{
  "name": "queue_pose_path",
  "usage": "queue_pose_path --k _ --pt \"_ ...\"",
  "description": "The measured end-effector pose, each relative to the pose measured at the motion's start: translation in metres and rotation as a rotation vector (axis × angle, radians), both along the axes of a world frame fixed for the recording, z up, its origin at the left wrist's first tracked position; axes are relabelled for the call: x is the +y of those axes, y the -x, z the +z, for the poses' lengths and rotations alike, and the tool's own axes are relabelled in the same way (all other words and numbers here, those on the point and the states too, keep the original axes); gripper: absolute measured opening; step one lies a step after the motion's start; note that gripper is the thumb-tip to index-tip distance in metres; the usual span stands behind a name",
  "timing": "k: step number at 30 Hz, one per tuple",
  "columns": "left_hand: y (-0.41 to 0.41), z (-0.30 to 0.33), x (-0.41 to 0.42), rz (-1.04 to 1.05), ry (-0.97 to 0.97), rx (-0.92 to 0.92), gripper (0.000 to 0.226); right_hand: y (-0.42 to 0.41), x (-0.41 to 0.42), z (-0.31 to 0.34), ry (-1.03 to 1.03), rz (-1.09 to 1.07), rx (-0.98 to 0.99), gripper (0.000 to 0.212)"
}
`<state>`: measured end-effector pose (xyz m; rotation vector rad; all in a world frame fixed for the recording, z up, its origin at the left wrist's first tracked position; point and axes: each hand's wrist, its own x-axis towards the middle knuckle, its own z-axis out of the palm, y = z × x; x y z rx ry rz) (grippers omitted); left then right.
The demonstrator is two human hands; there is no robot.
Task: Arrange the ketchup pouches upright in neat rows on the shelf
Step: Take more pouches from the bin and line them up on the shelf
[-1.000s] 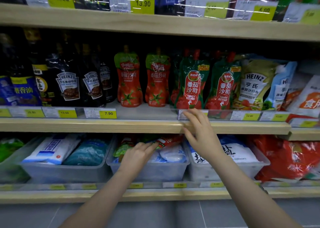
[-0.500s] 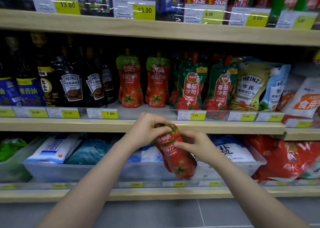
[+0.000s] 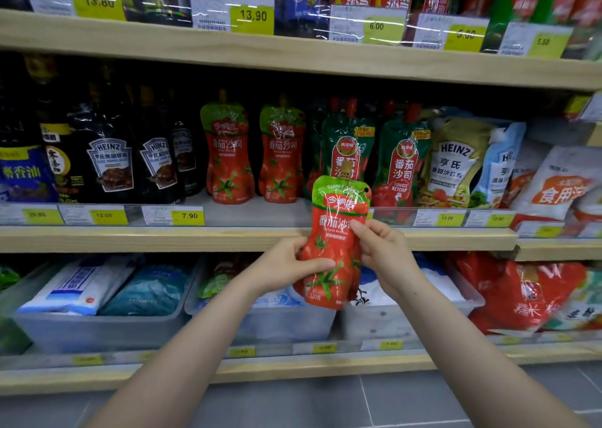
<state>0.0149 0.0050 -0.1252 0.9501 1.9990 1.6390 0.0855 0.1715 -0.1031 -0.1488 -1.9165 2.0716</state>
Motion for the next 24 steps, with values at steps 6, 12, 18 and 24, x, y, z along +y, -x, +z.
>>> queue_pose_path --k 6,12,18,24 --pt "0.000 -0.005 -0.002 -0.045 0.126 0.024 0.030 0.003 0.006 0.016 0.074 -0.030 -0.009 0.017" --pt "-0.004 -0.009 0.002 -0.143 0.156 -0.061 0.023 0.002 0.015 0.019 0.119 -0.065 -0.157 0.019" --pt "-0.003 -0.009 0.005 -0.012 0.097 -0.021 0.031 -0.001 0.015 0.014 0.084 0.031 -0.027 0.017" --pt "-0.011 -0.011 -0.007 0.034 0.065 0.008 0.031 0.004 -0.007 0.011 0.058 -0.054 0.075 0.017"
